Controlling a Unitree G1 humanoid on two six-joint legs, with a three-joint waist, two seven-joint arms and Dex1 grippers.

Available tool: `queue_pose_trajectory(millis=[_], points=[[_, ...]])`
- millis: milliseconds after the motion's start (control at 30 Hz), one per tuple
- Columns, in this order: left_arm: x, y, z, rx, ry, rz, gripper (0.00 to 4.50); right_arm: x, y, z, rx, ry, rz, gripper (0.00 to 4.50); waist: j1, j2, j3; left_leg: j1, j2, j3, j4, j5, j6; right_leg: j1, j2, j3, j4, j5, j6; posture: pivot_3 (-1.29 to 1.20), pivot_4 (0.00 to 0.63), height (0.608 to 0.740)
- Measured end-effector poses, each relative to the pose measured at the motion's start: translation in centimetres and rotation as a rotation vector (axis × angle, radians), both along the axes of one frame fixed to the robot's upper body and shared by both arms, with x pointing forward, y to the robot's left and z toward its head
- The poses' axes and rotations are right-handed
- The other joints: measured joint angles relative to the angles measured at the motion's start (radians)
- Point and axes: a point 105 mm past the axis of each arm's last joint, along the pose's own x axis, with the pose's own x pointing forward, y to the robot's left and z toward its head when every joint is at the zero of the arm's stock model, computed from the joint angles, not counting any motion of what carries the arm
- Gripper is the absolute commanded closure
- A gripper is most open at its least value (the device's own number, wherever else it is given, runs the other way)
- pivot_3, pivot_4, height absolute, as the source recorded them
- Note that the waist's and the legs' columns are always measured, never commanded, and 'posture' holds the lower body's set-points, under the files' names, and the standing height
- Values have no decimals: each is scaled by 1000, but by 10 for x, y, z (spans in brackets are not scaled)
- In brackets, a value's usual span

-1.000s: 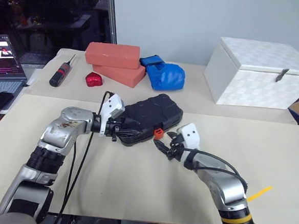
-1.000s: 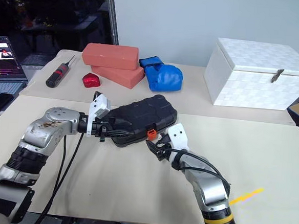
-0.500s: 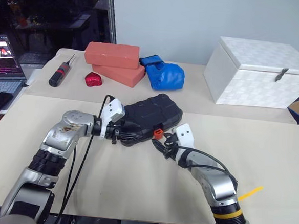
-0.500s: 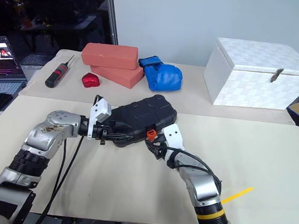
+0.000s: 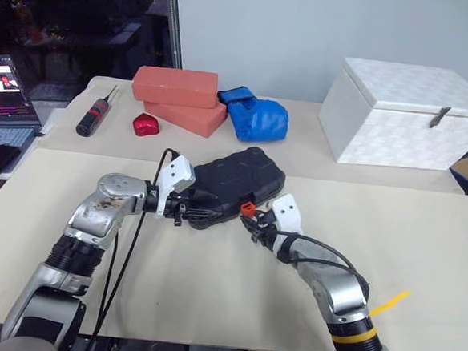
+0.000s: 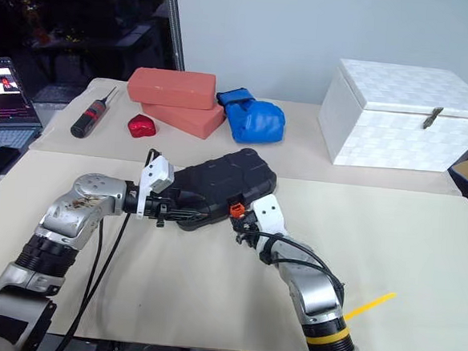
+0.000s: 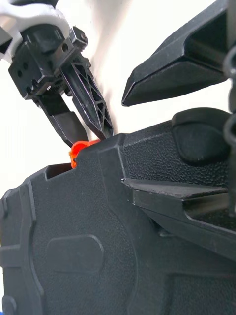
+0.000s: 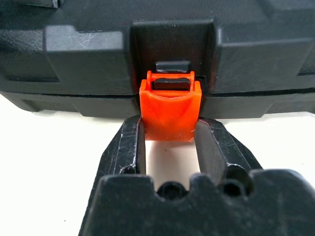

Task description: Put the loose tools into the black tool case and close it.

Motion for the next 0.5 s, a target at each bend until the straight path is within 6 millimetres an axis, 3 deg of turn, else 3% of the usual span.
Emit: queue_pose_trajectory(millis=[367, 433, 500], points=[[1, -1, -1, 3, -10, 3, 1990, 0, 3, 4, 1, -12, -1, 3339, 1, 0, 0, 0, 0, 0, 0, 0, 0, 0, 0, 0, 0, 0, 0, 0, 150, 740], [2, -1, -2, 5, -7, 9, 1990, 5, 7, 5, 5, -6, 6, 2326, 0, 0, 0, 3, 0, 0, 0, 0, 0, 3, 0, 0, 0, 0, 0, 0, 150, 740], [3, -1, -3, 7, -9, 16, 1990, 8, 7, 4, 5, 0, 10, 1763, 0, 0, 0, 5, 0, 0, 0, 0, 0, 6, 0, 0, 0, -1, -2, 0, 150, 740]])
